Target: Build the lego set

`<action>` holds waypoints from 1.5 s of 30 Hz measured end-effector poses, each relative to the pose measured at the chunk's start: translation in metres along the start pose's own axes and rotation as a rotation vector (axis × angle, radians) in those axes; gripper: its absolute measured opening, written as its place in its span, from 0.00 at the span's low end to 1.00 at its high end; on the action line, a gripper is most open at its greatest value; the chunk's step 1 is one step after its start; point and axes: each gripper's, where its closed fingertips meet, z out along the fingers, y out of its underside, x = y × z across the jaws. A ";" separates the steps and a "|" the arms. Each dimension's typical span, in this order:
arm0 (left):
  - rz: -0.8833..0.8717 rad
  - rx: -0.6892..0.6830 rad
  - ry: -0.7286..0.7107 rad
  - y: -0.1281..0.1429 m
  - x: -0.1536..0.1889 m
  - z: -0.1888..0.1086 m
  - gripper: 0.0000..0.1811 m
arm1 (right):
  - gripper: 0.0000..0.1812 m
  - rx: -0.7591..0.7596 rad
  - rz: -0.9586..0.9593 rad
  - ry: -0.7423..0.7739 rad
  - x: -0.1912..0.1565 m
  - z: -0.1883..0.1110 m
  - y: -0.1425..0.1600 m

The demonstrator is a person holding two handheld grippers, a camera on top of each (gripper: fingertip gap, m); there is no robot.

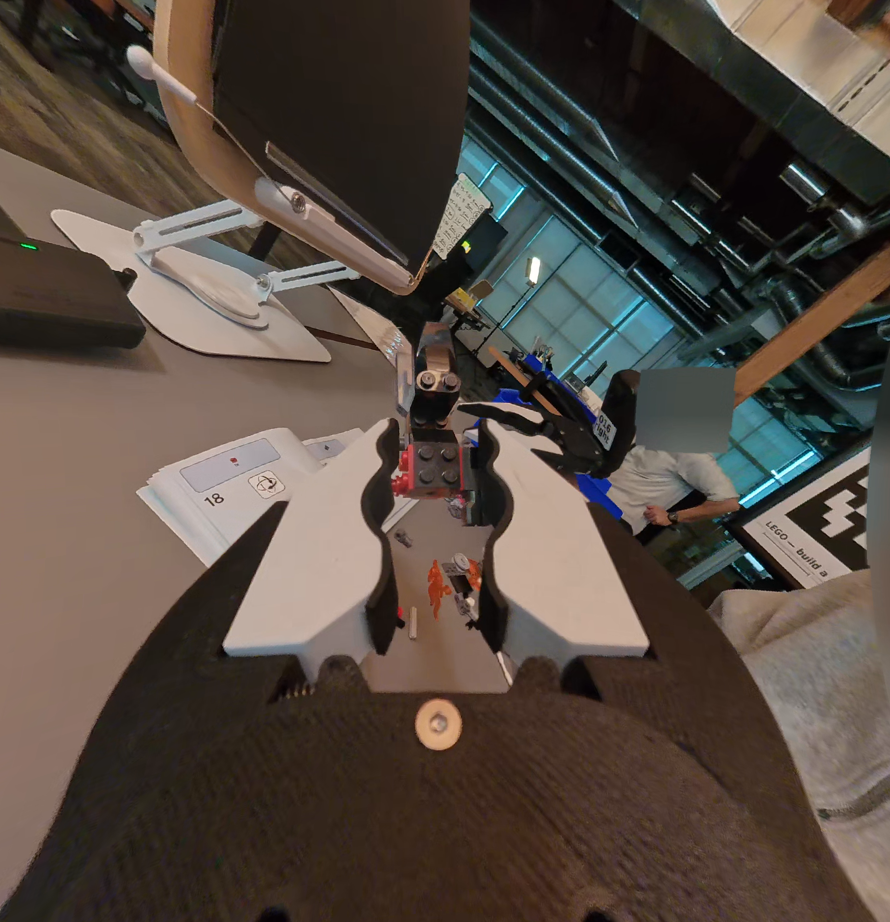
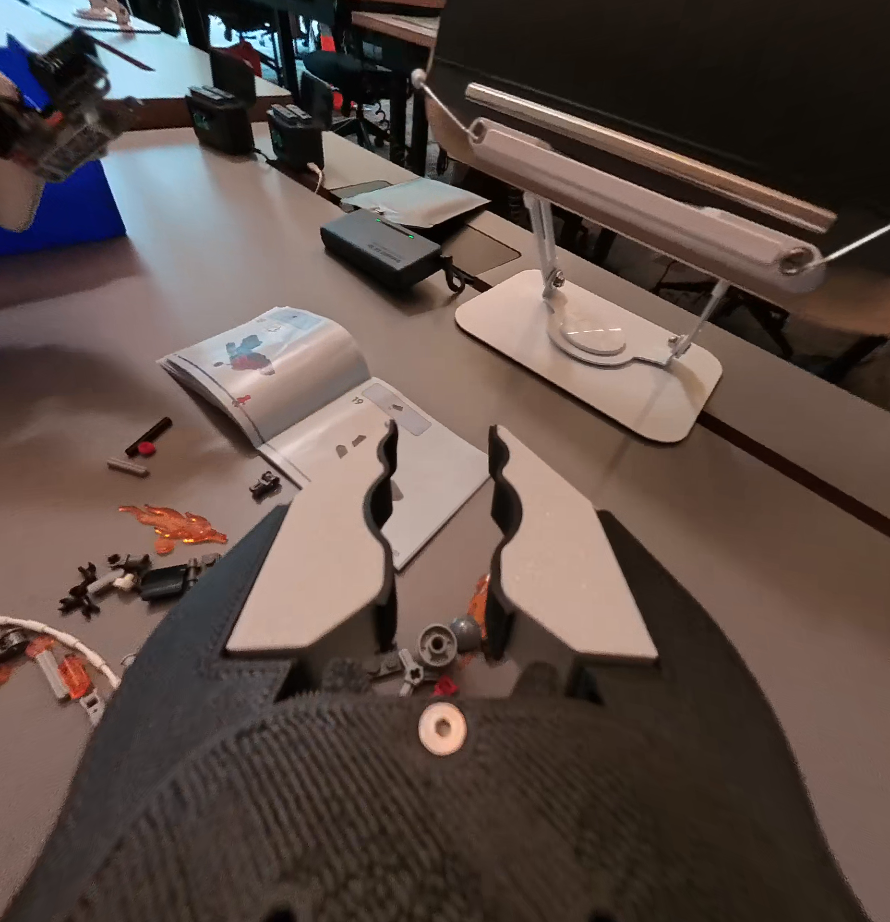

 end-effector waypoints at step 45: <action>1.211 -0.407 -0.049 0.109 0.075 0.059 0.17 | 0.39 0.163 0.337 -0.765 -0.134 -0.029 -0.048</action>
